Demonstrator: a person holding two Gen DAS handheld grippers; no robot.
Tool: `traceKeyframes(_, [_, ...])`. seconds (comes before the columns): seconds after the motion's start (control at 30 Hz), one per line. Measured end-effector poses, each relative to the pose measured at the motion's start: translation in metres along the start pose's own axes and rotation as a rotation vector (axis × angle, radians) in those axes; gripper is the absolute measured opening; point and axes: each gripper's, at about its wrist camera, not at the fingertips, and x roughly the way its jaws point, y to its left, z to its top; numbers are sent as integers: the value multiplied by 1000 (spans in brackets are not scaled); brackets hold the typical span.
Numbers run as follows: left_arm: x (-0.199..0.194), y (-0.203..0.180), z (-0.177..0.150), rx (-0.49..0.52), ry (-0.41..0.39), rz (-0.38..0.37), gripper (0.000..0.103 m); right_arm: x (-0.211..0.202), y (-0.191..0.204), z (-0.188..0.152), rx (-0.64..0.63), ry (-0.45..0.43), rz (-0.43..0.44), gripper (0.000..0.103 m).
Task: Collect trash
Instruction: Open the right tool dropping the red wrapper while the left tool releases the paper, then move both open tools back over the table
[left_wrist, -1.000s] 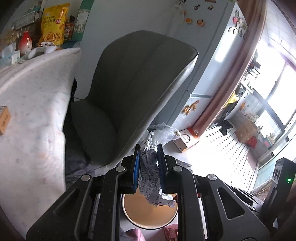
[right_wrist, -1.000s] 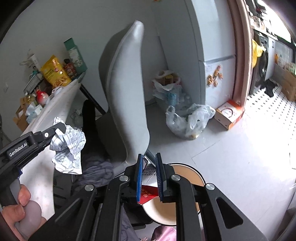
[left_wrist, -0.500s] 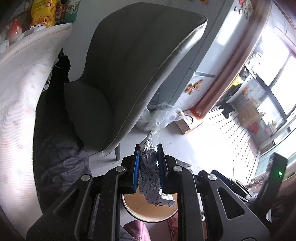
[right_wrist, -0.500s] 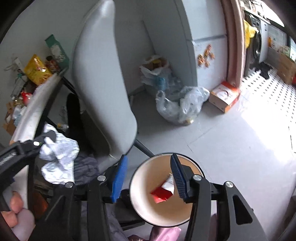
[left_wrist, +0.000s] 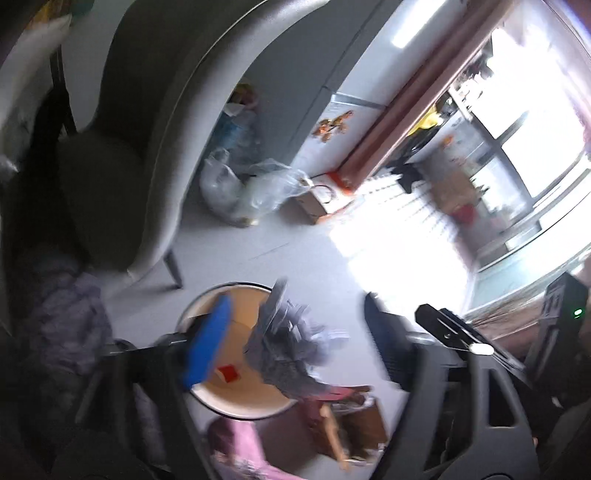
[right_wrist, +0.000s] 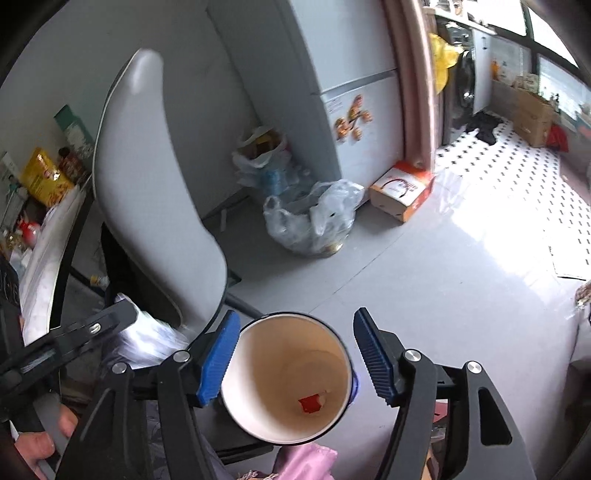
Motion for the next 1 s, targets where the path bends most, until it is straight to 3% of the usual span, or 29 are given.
traceKeyframes(0.07, [-5, 0, 0, -2, -7, 12, 87, -7, 1, 1, -1, -12, -1, 64])
traceKeyframes(0.2, [-19, 0, 1, -18, -37, 25, 90, -24, 8, 2, -11, -42, 13, 66])
traceKeyframes(0.27, [-31, -5, 2, -7, -59, 32, 90, -31, 13, 4, -24, -53, 22, 70])
traceKeyframes(0.33, [-47, -10, 6, 6, -83, 43, 90, -40, 21, 6, -40, -68, 21, 81])
traceKeyframes(0.57, [-136, -6, 16, 18, -296, 149, 94, -67, 68, 9, -145, -78, -4, 91])
traceKeyframes(0.87, [-220, 18, 13, 14, -457, 219, 97, -106, 138, 13, -216, -155, -34, 95])
traceKeyframes(1.0, [-243, 30, 8, -11, -503, 214, 97, -121, 163, 10, -249, -186, -11, 96])
